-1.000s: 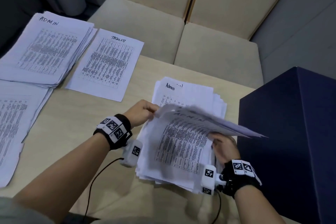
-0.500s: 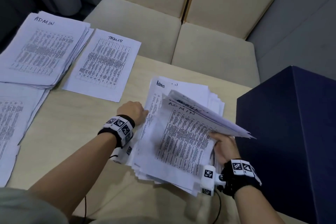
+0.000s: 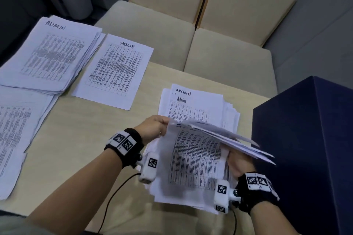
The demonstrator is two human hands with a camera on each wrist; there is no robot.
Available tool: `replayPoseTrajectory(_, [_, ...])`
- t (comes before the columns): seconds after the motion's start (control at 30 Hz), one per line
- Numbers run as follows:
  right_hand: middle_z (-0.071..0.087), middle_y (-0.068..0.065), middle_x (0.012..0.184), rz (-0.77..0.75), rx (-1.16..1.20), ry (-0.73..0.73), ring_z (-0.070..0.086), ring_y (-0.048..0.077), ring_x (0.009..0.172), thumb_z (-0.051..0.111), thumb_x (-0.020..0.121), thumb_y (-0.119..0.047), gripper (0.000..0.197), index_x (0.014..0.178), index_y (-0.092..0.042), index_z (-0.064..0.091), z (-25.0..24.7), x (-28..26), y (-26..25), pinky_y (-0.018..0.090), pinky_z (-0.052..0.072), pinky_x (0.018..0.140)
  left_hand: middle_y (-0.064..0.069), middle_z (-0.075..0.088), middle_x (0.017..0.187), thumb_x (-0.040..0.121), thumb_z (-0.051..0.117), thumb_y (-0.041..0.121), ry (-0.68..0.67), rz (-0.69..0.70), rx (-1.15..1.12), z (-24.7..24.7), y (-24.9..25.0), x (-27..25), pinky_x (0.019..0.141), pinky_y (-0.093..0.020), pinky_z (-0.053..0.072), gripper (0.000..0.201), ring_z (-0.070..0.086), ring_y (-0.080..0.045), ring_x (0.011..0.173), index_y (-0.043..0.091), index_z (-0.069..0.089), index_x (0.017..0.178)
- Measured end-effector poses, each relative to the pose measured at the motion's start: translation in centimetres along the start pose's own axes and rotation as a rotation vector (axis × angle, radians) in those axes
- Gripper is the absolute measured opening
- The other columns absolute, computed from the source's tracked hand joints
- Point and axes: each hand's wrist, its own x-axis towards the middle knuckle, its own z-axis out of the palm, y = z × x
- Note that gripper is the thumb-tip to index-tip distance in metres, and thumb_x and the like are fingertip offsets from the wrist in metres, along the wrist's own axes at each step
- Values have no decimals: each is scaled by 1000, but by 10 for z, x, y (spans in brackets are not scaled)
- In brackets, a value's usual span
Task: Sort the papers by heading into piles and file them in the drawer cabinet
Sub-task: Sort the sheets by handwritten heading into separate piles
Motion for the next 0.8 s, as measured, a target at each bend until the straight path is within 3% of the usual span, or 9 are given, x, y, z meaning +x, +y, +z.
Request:
replayPoseTrajectory(0.1, [64, -4, 57, 95, 62, 56, 64, 7, 65, 52, 100, -18, 20, 81, -15, 50, -16, 1, 2, 13, 50, 62, -11, 67, 108, 86, 51, -4, 430, -30, 273, 0, -9, 26, 84, -31, 52, 26, 62, -25, 105, 9, 67, 101])
replayPoseTrajectory(0.17, [67, -2, 63, 158, 160, 84, 58, 17, 80, 65, 92, -19, 22, 83, -15, 46, -30, 2, 3, 19, 49, 68, -12, 61, 116, 89, 64, 27, 524, -132, 658, 4, -14, 36, 91, -35, 48, 33, 58, -30, 111, 5, 58, 114])
replayPoseTrajectory(0.27, [59, 3, 86, 138, 169, 126, 53, 15, 80, 34, 104, -1, 23, 92, -10, 52, -31, 2, -4, 26, 47, 70, -10, 59, 105, 85, 70, 43, 480, -225, 938, 15, -16, 40, 77, -35, 47, 45, 59, -30, 96, 7, 53, 105])
replayPoseTrajectory(0.33, [63, 4, 88, 63, 150, 110, 59, 19, 79, 43, 102, -5, 17, 105, -14, 58, -18, -2, -14, 33, 47, 68, -8, 63, 96, 87, 68, 36, 502, -188, 1006, 19, -15, 41, 68, -31, 45, 28, 58, -28, 83, 10, 56, 90])
replayPoseTrajectory(0.43, [66, 7, 69, 46, 127, 144, 63, 22, 65, 50, 92, -1, 18, 85, -13, 61, -12, 1, -11, 32, 46, 61, -9, 64, 82, 89, 64, 31, 524, -87, 1067, 13, -11, 40, 62, -29, 43, 26, 64, -32, 83, 12, 54, 73])
replayPoseTrajectory(0.53, [64, 15, 71, 86, 112, 118, 61, 29, 65, 53, 77, 2, 14, 79, -6, 64, -9, 2, -11, 29, 51, 52, -10, 64, 87, 100, 45, 45, 424, -49, 1290, 7, 5, 28, 66, -30, 42, 40, 65, -32, 89, 12, 58, 82])
replayPoseTrajectory(0.63, [63, 10, 63, 151, 158, 47, 64, 25, 54, 45, 82, 4, 14, 79, -5, 56, -5, 2, -14, 30, 53, 47, -8, 58, 83, 102, 35, 50, 380, -21, 1544, 5, 24, 13, 65, -29, 41, 46, 61, -29, 82, 13, 59, 87])
replayPoseTrajectory(0.7, [64, 13, 74, 114, 182, -1, 66, 28, 64, 44, 81, 6, 14, 83, -3, 55, -4, 3, -14, 33, 55, 55, -7, 51, 74, 102, 40, 44, 357, 77, 1502, 3, 28, 9, 62, -30, 39, 39, 53, -28, 72, 16, 50, 77])
replayPoseTrajectory(0.8, [68, 12, 79, 65, 107, -3, 65, 30, 78, 48, 82, 10, 17, 84, -1, 61, -1, 6, -13, 38, 53, 70, -1, 53, 61, 97, 50, 17, 193, 321, 1151, 1, 26, 8, 59, -31, 32, 34, 49, -24, 61, 19, 41, 64])
